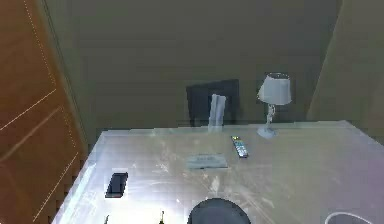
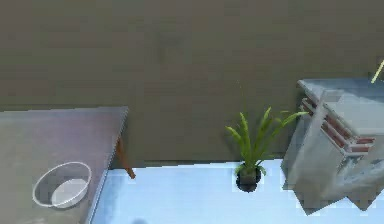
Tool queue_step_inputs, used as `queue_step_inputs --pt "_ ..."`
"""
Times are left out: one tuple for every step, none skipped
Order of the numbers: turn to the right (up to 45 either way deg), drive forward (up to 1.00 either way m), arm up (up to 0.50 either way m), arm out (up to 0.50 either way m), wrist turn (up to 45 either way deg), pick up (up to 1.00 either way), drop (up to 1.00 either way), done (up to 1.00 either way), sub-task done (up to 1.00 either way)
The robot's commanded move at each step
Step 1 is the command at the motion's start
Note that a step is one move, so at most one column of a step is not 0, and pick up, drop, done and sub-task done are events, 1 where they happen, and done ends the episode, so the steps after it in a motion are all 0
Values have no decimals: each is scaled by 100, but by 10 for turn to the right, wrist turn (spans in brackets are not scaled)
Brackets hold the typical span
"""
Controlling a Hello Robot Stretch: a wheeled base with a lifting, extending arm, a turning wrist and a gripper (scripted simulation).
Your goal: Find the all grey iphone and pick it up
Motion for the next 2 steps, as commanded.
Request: queue_step_inputs --pt "-450 0 0 0 0 0 0 0 0" --pt "0 0 50 0 0 0 0 0 0"
